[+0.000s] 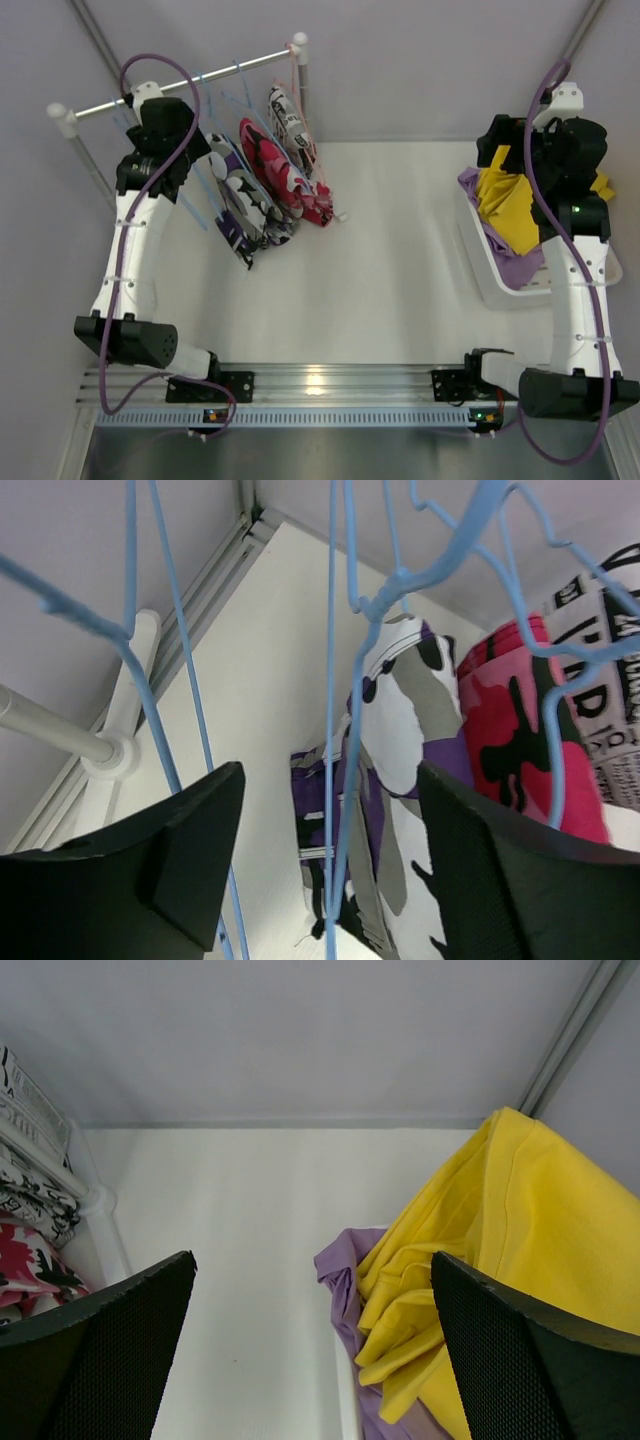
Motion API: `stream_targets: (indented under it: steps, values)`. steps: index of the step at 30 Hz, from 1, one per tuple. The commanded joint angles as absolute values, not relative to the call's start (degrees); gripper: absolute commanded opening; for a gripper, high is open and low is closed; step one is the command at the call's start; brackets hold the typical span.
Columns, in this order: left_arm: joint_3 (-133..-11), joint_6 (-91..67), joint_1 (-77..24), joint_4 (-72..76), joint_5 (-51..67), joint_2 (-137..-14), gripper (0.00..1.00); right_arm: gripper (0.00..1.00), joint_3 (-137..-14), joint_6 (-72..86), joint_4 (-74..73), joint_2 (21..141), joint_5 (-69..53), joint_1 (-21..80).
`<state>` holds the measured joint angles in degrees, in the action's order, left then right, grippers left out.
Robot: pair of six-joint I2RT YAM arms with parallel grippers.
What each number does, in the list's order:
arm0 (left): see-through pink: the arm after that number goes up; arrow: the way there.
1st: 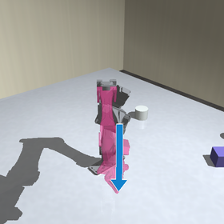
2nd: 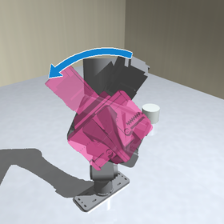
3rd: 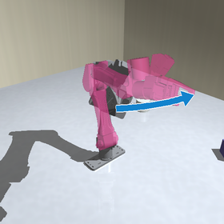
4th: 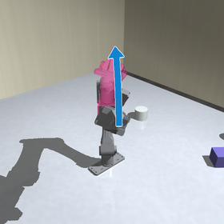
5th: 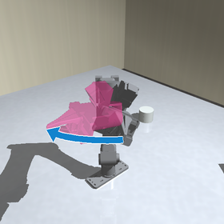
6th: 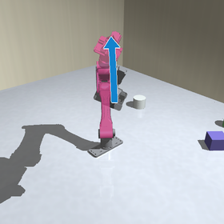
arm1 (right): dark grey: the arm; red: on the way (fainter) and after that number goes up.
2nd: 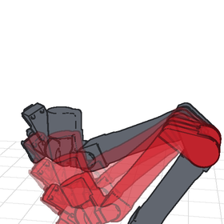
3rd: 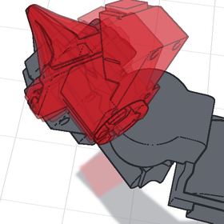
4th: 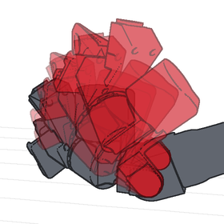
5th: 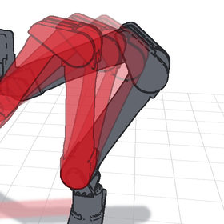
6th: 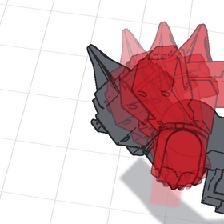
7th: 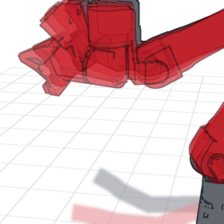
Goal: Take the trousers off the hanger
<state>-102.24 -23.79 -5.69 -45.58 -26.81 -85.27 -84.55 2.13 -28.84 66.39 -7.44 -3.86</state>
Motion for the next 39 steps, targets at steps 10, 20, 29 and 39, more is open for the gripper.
stream_targets:
  steps: [10,20,29,39]
  values:
    - [-99.14,-16.79,-5.62,-41.75,-9.77,-68.83,0.91,1.0,-84.82,2.99,-27.86,63.72,-9.23,-3.08]
    - [-95.8,-17.75,-7.72,-41.14,0.62,-66.18,0.75,0.99,-81.65,3.69,-25.93,62.84,-9.49,-1.67]
    - [-93.25,-22.06,-19.76,-32.27,-21.16,-71.8,0.7,0.99,-80.51,3.52,-25.58,62.67,-8.61,-1.58]
    - [-98.79,-29.79,-20.21,-34.12,-33.23,-87.53,0.56,1.0,-79.45,3.78,-25.22,62.75,-8.35,-1.49]
